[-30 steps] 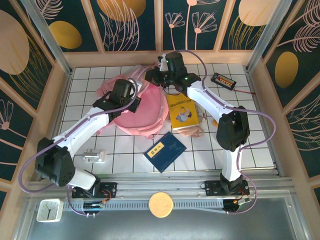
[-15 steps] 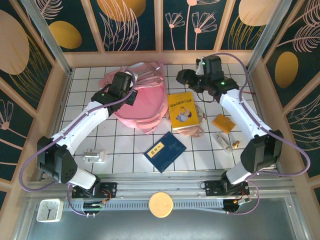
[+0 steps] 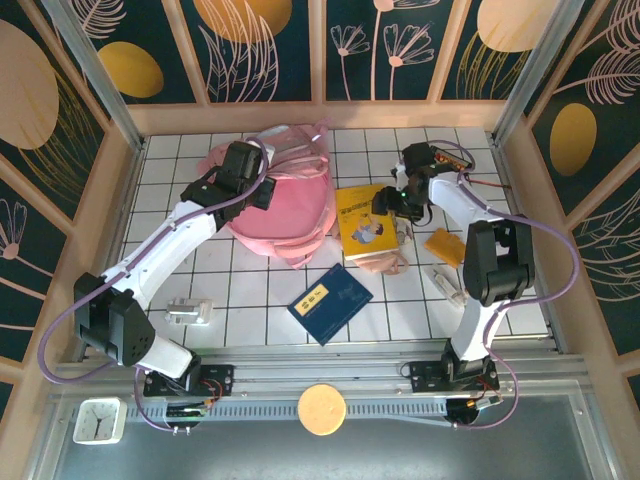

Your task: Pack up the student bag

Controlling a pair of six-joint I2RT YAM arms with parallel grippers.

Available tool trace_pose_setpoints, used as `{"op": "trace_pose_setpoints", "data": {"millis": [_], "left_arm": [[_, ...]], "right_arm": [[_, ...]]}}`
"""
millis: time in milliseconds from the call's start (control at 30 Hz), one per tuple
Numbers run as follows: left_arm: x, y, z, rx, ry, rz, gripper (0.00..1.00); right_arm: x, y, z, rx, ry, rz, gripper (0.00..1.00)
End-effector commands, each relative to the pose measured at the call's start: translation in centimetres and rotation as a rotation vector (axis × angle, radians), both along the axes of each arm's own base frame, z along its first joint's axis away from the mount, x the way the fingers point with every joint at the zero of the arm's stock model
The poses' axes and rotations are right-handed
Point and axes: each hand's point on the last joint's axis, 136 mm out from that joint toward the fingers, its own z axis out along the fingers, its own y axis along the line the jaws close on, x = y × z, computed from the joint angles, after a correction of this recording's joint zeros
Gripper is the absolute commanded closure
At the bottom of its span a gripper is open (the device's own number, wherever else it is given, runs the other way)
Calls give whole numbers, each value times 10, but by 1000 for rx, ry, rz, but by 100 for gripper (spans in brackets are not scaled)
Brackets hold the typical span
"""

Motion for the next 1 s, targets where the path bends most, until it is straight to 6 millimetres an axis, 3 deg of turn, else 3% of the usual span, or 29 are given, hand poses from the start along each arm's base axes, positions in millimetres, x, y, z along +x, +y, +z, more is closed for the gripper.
{"op": "trace_pose_setpoints", "data": {"millis": [0,367,700,967], "left_arm": [[1,-14,-9,-84,26,-19,100],[3,-30,-35,-131,93,-49,100],[1,-35,-50,-133,133,-65,100],[-2,-37,-62,-142,160,-69,100]], "right_arm": [[-3,0,-12,26,17,70,32],[-12,3,-45,151,108,103,35],[-15,18,-50,281,107,140,37],[-17,50,-5,541,-7,220,44]]}}
